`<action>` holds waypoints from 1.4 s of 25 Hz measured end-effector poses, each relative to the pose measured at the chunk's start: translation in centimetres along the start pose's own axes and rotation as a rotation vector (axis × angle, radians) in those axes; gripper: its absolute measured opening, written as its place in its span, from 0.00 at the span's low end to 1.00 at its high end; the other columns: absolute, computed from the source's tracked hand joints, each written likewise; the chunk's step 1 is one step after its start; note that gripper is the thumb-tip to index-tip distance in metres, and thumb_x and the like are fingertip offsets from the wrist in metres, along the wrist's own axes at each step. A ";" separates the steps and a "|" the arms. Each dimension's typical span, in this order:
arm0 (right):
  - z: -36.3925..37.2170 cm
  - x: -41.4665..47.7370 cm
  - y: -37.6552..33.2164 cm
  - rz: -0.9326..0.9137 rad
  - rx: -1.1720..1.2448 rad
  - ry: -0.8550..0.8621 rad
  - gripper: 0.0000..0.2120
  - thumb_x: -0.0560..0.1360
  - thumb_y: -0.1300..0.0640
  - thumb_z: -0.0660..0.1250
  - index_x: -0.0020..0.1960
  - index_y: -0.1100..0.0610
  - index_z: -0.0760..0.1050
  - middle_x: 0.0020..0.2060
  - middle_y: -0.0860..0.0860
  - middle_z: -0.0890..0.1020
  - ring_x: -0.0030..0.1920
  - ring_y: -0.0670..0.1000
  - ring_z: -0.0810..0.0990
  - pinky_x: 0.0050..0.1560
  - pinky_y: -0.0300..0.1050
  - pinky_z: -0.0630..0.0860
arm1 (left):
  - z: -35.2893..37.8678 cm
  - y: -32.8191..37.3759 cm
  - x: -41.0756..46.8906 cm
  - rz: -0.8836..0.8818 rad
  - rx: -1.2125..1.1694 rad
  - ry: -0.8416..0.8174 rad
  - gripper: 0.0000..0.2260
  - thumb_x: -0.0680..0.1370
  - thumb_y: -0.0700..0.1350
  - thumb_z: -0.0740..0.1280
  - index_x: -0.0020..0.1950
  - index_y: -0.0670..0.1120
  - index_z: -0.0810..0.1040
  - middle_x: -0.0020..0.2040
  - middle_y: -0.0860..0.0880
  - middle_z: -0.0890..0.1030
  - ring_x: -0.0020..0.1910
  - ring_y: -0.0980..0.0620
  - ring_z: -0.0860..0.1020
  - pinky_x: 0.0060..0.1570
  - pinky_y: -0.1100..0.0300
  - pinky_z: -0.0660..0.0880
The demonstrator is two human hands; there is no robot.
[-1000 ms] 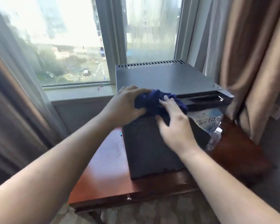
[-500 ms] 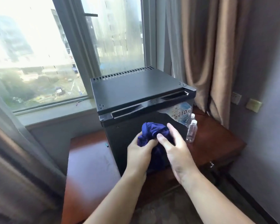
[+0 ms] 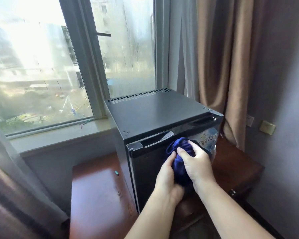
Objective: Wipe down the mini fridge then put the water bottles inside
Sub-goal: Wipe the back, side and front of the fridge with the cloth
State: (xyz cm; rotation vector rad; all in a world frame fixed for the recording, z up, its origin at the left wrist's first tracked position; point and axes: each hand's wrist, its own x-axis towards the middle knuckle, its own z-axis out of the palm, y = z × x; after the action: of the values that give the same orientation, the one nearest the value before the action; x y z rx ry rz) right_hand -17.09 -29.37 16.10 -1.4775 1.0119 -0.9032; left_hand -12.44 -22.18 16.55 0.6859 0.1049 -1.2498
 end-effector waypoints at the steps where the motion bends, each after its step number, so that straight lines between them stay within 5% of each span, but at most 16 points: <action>1: 0.5 0.0 0.1 -0.003 -0.009 -0.008 0.32 0.63 0.41 0.73 0.65 0.49 0.80 0.55 0.46 0.87 0.58 0.46 0.85 0.66 0.54 0.78 | -0.4 0.4 -0.2 -0.003 -0.011 -0.016 0.16 0.82 0.49 0.67 0.64 0.41 0.85 0.56 0.41 0.88 0.46 0.43 0.89 0.50 0.51 0.82; 6: 3.3 -4.3 -0.2 -0.019 -0.093 -0.111 0.29 0.66 0.42 0.74 0.68 0.43 0.79 0.58 0.42 0.86 0.60 0.41 0.83 0.68 0.46 0.76 | -4.7 1.3 -2.3 0.067 -0.081 -0.014 0.18 0.82 0.50 0.65 0.64 0.40 0.85 0.61 0.39 0.86 0.51 0.42 0.88 0.58 0.48 0.80; 11: 5.5 -7.8 -0.1 -0.129 -0.201 -0.276 0.30 0.74 0.49 0.74 0.74 0.49 0.73 0.63 0.47 0.83 0.61 0.40 0.79 0.55 0.19 0.67 | -8.3 2.7 -5.3 0.190 -0.087 0.030 0.18 0.84 0.50 0.62 0.59 0.39 0.86 0.52 0.39 0.88 0.43 0.43 0.89 0.42 0.52 0.85; 14: 5.5 -8.7 -0.2 -0.159 -0.243 -0.424 0.33 0.74 0.48 0.74 0.77 0.48 0.70 0.67 0.46 0.81 0.64 0.39 0.77 0.51 0.14 0.63 | -9.2 2.9 -6.7 0.252 -0.109 0.085 0.19 0.84 0.50 0.62 0.65 0.39 0.83 0.56 0.39 0.87 0.47 0.43 0.88 0.54 0.50 0.82; 19: 4.0 -9.1 -0.4 -0.216 -0.226 -0.510 0.32 0.75 0.49 0.73 0.77 0.47 0.69 0.70 0.42 0.78 0.64 0.35 0.75 0.54 0.15 0.64 | -9.0 2.7 -7.7 0.324 -0.074 0.118 0.20 0.83 0.50 0.64 0.68 0.38 0.81 0.55 0.38 0.87 0.45 0.44 0.88 0.46 0.52 0.85; 23: 0.9 -8.3 0.4 -0.273 -0.168 -0.358 0.31 0.74 0.50 0.75 0.75 0.50 0.72 0.72 0.45 0.74 0.73 0.42 0.70 0.74 0.40 0.67 | -6.1 0.9 -6.8 0.239 0.004 0.115 0.20 0.82 0.51 0.66 0.65 0.38 0.83 0.62 0.36 0.85 0.62 0.39 0.83 0.67 0.45 0.77; 25: -1.3 -7.1 0.9 -0.288 -0.173 -0.214 0.31 0.72 0.50 0.77 0.72 0.51 0.74 0.70 0.50 0.73 0.73 0.48 0.71 0.75 0.46 0.68 | -4.4 -0.5 -5.6 0.211 0.073 0.109 0.20 0.82 0.52 0.67 0.66 0.39 0.83 0.62 0.35 0.85 0.63 0.36 0.83 0.62 0.44 0.80; 28: -5.0 -5.0 1.8 -0.209 -0.203 -0.180 0.37 0.70 0.46 0.78 0.75 0.50 0.70 0.74 0.54 0.70 0.76 0.50 0.68 0.75 0.42 0.62 | -2.7 -2.2 -2.9 0.210 0.205 0.156 0.20 0.81 0.52 0.69 0.67 0.40 0.82 0.59 0.35 0.86 0.58 0.37 0.86 0.47 0.47 0.85; 32: -7.6 -2.8 3.1 -0.108 -0.136 -0.335 0.54 0.59 0.27 0.75 0.80 0.43 0.62 0.78 0.48 0.66 0.79 0.45 0.63 0.79 0.47 0.61 | -0.6 -2.7 -1.3 0.129 0.375 0.141 0.19 0.79 0.51 0.71 0.64 0.39 0.84 0.59 0.35 0.86 0.59 0.36 0.85 0.59 0.43 0.82; 35: -8.8 -1.5 3.2 -0.066 -0.044 -0.411 0.52 0.58 0.30 0.78 0.78 0.43 0.65 0.70 0.42 0.76 0.68 0.34 0.74 0.68 0.31 0.69 | 0.0 -2.6 -0.4 0.127 0.446 0.095 0.18 0.80 0.49 0.71 0.63 0.38 0.85 0.59 0.36 0.86 0.60 0.37 0.85 0.58 0.48 0.83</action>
State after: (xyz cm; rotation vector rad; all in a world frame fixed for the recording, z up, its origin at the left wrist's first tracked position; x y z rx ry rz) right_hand -26.20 -31.23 14.07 -1.6558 0.6854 -0.5897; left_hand -14.94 -22.18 15.62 1.1200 -0.1433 -1.1264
